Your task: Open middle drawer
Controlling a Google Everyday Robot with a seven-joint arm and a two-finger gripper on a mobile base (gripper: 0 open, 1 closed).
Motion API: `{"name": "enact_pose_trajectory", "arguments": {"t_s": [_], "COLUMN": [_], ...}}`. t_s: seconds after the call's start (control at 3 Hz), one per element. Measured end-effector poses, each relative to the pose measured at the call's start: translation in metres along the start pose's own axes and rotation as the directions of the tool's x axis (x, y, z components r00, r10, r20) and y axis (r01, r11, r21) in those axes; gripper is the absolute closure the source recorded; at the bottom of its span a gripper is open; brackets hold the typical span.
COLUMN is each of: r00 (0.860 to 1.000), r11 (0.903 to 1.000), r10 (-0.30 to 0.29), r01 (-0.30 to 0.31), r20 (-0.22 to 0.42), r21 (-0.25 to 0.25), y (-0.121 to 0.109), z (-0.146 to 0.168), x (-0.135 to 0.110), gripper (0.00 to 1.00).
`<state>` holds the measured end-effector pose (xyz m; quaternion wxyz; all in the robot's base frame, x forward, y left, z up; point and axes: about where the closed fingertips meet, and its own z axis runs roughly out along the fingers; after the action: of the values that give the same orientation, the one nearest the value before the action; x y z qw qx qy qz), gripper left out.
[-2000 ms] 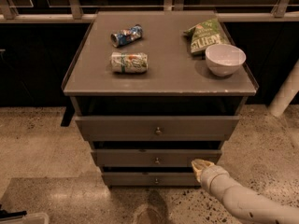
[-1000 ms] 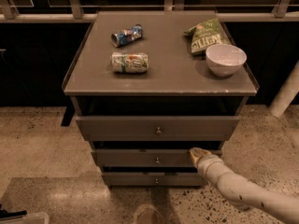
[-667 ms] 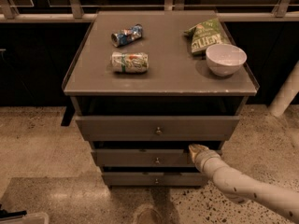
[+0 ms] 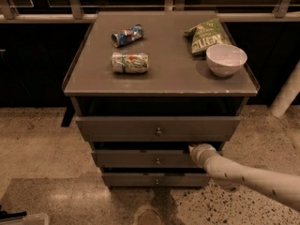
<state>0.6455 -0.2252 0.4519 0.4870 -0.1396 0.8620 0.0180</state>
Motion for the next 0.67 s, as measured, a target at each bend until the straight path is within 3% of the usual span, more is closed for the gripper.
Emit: {"name": "enact_pose_trajectory", "arguments": {"t_s": [0.67], "r00": [0.998], "r11": [0.9996], "r10": [0.022], "r01": [-0.021], "r20": [-0.050], "r21": [0.018], "y": [-0.003], "z": [0.002], "x": [0.020], "gripper": [1.00]}}
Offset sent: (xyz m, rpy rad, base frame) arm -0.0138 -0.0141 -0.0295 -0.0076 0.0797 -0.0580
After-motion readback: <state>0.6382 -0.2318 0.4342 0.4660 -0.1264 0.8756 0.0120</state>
